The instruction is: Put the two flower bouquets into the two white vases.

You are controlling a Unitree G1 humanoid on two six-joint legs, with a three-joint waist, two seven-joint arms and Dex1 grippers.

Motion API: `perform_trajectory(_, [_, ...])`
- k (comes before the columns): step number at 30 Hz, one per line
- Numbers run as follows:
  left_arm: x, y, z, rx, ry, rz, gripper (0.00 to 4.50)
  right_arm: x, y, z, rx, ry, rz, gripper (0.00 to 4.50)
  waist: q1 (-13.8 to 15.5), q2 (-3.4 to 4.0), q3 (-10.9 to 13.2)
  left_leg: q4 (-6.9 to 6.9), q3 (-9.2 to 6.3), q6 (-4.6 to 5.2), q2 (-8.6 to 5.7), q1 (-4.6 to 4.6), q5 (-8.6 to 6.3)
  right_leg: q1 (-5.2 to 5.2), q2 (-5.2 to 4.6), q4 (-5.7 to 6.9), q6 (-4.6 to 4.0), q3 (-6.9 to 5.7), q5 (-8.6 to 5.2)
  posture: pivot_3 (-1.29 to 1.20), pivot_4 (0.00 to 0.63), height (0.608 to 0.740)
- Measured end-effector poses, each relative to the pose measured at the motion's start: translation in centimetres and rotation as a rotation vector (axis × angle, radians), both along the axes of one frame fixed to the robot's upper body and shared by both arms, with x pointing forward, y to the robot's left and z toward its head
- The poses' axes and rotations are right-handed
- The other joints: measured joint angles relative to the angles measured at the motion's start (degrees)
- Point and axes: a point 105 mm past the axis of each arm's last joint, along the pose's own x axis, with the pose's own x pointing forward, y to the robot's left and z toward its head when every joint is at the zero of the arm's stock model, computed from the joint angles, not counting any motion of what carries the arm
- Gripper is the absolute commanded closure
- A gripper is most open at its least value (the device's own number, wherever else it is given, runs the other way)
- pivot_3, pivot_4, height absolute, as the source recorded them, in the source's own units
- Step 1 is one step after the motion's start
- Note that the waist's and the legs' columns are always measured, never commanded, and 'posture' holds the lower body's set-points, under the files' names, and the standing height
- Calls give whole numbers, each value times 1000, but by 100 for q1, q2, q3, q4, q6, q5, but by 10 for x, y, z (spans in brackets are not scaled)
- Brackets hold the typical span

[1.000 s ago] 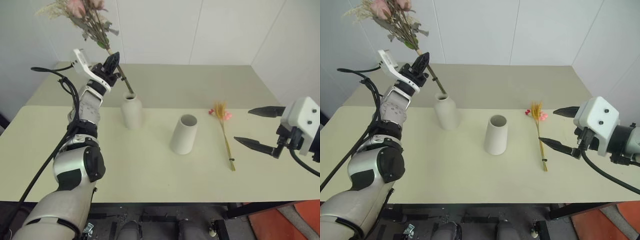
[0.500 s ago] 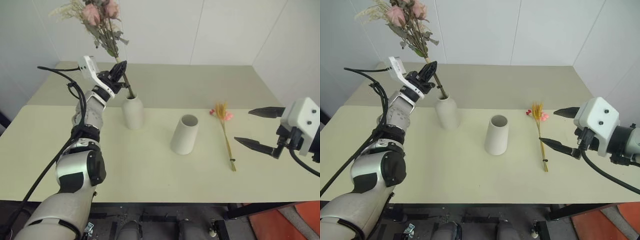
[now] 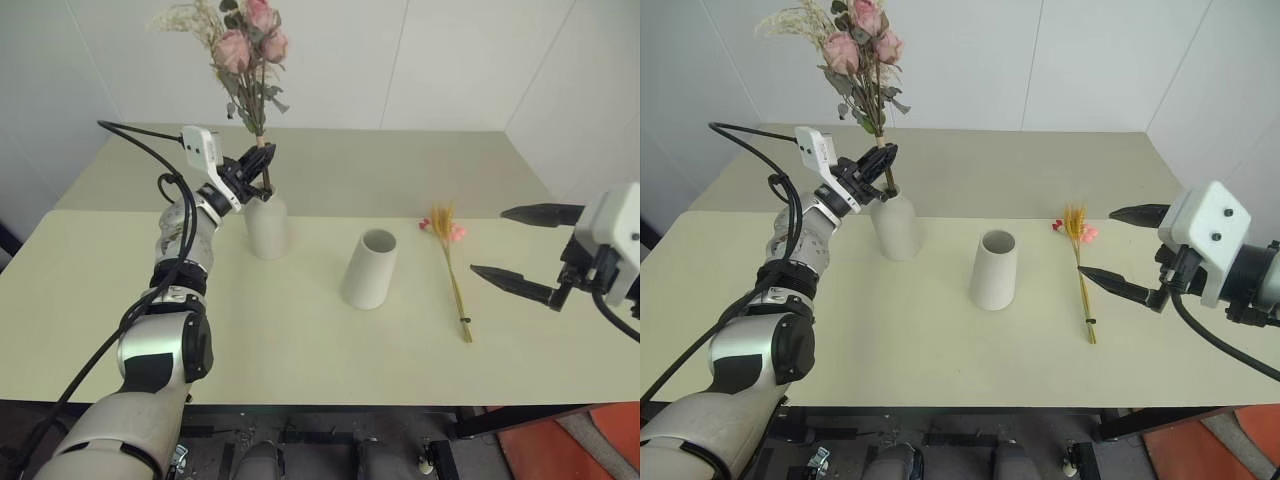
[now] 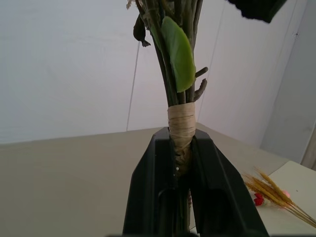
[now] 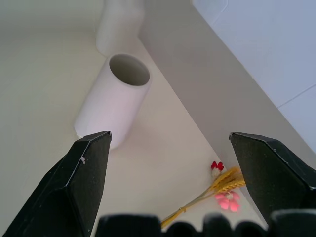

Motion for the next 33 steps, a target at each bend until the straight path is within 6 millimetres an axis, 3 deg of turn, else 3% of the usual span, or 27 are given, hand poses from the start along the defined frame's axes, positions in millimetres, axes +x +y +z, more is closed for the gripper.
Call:
perform_trajectory(7, [-3, 0, -5, 69, -20, 5, 4393, -3, 8, 9, 58, -14, 54, 0, 1, 0, 0, 0, 0, 0, 0, -1, 0, -1, 0, 0, 0, 0, 0, 0, 150, 740])
perform_trajectory(20, [-22, 17, 3, 198, -81, 4, 396, 3, 6, -1, 34, 21, 30, 0, -13, 2, -1, 0, 0, 0, 2, 2, 0, -1, 0, 4, 0, 2, 0, 0, 150, 740])
perform_trajectory(27, [-54, 51, -13, 234, -4, 13, 396, 6, 3, -4, 30, 33, 15, 0, -47, 2, -1, 1, 1, 0, 9, 4, 0, -5, 2, 13, -1, 3, 0, 0, 150, 740])
perform_trajectory(33, [-110, 90, 4, 349, 4, -11, 396, 20, -4, -12, 33, 92, -61, 0, -48, 3, -1, 4, 4, 0, 11, 12, 0, 0, 3, 15, -3, 3, -1, 0, 150, 740])
